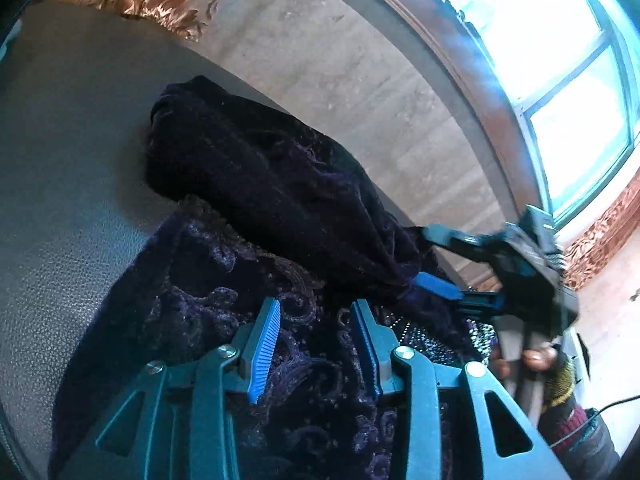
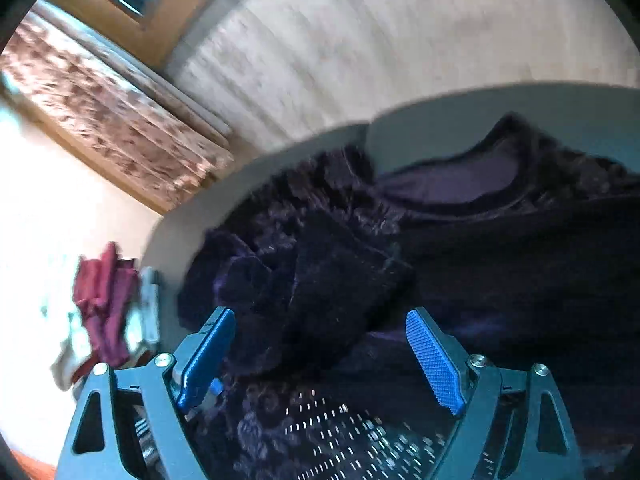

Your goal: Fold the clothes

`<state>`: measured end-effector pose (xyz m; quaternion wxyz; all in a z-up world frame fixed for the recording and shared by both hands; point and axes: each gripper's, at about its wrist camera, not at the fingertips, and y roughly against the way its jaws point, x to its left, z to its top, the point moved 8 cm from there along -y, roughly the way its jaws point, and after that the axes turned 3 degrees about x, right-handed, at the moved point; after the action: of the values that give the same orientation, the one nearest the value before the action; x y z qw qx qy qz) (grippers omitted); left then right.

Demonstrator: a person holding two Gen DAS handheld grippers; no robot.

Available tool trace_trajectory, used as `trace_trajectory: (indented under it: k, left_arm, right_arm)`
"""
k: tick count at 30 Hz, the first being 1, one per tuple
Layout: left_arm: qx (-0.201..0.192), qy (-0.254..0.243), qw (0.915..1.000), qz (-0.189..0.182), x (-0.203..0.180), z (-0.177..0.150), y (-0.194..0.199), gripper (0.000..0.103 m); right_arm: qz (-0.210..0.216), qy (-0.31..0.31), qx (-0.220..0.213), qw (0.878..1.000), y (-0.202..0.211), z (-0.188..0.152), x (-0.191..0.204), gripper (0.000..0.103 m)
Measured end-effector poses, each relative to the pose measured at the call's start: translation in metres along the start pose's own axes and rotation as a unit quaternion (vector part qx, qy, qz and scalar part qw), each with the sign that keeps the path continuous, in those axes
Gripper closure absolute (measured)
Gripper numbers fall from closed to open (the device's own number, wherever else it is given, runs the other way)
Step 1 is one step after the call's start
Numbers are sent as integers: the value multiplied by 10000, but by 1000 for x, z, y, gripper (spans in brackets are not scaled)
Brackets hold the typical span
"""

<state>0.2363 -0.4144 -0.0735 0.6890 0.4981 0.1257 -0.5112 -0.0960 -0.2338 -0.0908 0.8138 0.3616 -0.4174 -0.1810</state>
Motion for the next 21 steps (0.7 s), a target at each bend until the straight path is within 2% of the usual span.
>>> trace_trajectory:
  k: [3, 4, 5, 6, 7, 11, 13, 15, 18, 21]
  left_arm:
    - [-43, 36, 9999, -126, 3, -1, 2, 66]
    - [-52, 41, 9999, -145, 4, -2, 3, 66]
    - [-61, 45, 9998, -166, 4, -2, 4, 66]
    - [-67, 58, 9998, -192, 4, -2, 4, 66]
    - [-72, 78, 9997, -222, 4, -2, 4, 66]
    - [-98, 182, 9990, -402, 7, -1, 5, 67]
    - [-99, 191, 9989, -412, 7, -2, 6, 67]
    - [-96, 196, 9989, -413, 6, -1, 5, 67]
    - [-95, 200, 9989, -417, 7, -1, 4, 67]
    - [-70, 202, 9990, -386, 7, -1, 2, 67]
  right_arm:
    - [-257, -151, 3, 9996, -14, 1, 1, 19]
    - [-316, -148, -71, 9994, -15, 2, 2, 37]
    - [-322, -182, -41, 9993, -17, 1, 4, 77]
    - [-306, -239, 49, 9992, -20, 0, 5, 94]
    - [-389, -215, 86, 9990, -21, 1, 7, 93]
    - [-660, 664, -95, 9956, 2, 16, 47, 93]
    - [-608, 923, -359, 9932, 25, 29, 66, 93]
    - [-525, 976, -816, 9905, 63, 45, 73, 93]
    - [-529, 844, -1336, 9860, 109, 59, 59, 93]
    - [-520, 309, -1562, 9859, 131, 52, 10, 93]
